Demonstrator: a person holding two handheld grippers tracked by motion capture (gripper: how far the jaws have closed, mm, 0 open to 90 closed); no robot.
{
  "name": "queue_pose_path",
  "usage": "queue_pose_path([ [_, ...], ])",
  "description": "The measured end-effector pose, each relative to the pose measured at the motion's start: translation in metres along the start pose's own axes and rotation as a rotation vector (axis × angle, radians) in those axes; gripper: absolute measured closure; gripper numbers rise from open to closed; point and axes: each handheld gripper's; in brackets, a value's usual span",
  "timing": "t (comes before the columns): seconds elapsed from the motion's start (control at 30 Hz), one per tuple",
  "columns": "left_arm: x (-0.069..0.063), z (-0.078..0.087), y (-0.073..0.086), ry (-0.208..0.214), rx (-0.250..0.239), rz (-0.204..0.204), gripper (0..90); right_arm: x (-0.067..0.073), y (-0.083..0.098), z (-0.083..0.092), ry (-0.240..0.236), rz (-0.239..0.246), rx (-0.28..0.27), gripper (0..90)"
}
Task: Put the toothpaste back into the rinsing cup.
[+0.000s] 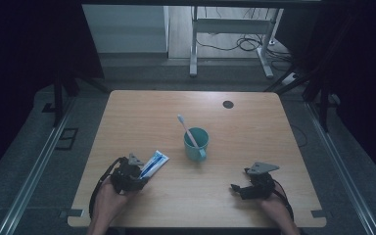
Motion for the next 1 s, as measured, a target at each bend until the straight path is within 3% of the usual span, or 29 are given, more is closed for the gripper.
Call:
queue_pose_path([
  [0.27, 0.012, -0.012, -0.007, 0.038, 0.109, 0.038, 45.4, 0.000, 0.000, 0.000, 0.000, -0.001, 0.001, 13.7],
  [0.47, 0.014, -0.025, -0.015, 0.036, 0.199, 0.045, 37.4, 0.000, 0.000, 0.000, 0.000, 0.000, 0.000, 13.8],
  [1.0, 0.017, -0.050, -0.037, 0.011, 0.410, 0.013, 35.6, 0.000, 0.000, 0.000, 0.001, -0.003, 0.001, 13.7],
])
Point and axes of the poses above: each handheld gripper's, and its own axes: z roughly backward along the jaws, y roughly out of its underside, x roughly to its left, and after that the axes turned 11 degrees about -x, right-handed
